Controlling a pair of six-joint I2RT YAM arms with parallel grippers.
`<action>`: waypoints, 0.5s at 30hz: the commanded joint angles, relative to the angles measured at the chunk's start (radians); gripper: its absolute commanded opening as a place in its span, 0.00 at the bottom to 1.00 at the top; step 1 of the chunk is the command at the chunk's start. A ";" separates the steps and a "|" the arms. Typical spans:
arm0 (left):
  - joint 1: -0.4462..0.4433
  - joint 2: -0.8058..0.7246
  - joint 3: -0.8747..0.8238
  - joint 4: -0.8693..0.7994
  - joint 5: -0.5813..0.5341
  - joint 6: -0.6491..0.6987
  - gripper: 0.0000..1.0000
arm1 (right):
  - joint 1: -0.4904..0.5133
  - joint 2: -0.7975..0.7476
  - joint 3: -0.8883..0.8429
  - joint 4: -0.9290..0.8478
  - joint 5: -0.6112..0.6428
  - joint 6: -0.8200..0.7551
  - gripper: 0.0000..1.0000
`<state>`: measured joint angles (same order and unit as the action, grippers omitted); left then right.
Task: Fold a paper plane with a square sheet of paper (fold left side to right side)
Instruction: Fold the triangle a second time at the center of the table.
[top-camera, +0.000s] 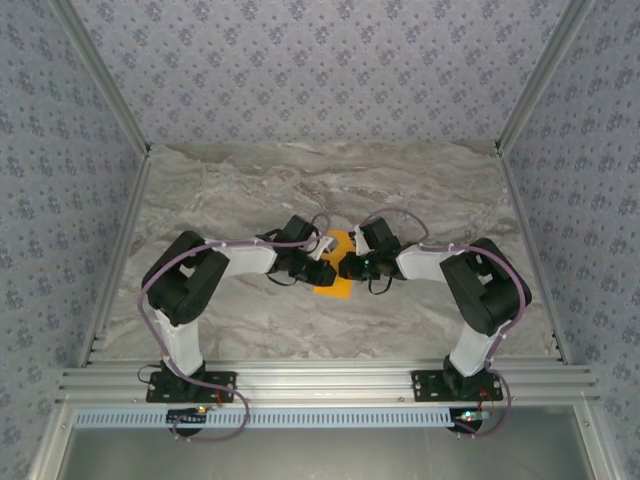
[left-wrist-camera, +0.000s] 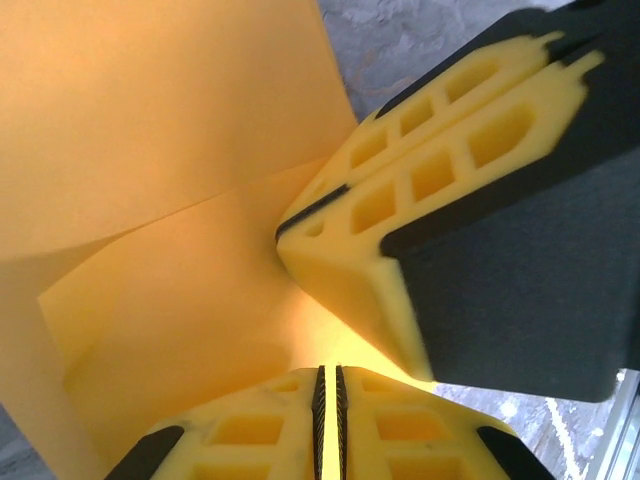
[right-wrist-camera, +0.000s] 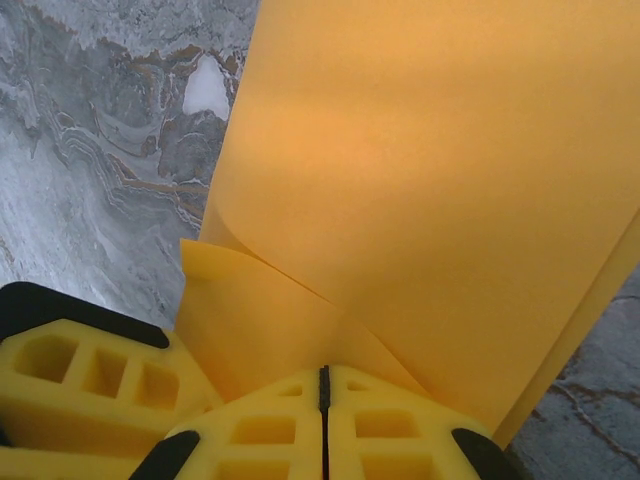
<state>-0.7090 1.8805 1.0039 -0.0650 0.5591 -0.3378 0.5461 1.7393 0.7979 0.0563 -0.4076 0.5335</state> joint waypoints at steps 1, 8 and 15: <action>-0.003 0.016 0.021 -0.043 -0.020 0.035 0.13 | 0.003 0.027 0.003 -0.092 0.048 -0.015 0.05; 0.003 0.020 -0.008 -0.057 -0.049 0.048 0.13 | 0.002 0.029 0.006 -0.107 0.056 -0.020 0.05; 0.023 -0.006 -0.076 -0.032 -0.042 0.042 0.12 | 0.001 0.032 0.017 -0.139 0.071 -0.032 0.05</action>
<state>-0.7010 1.8790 0.9775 -0.0490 0.5411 -0.3115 0.5461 1.7393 0.8108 0.0265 -0.4004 0.5255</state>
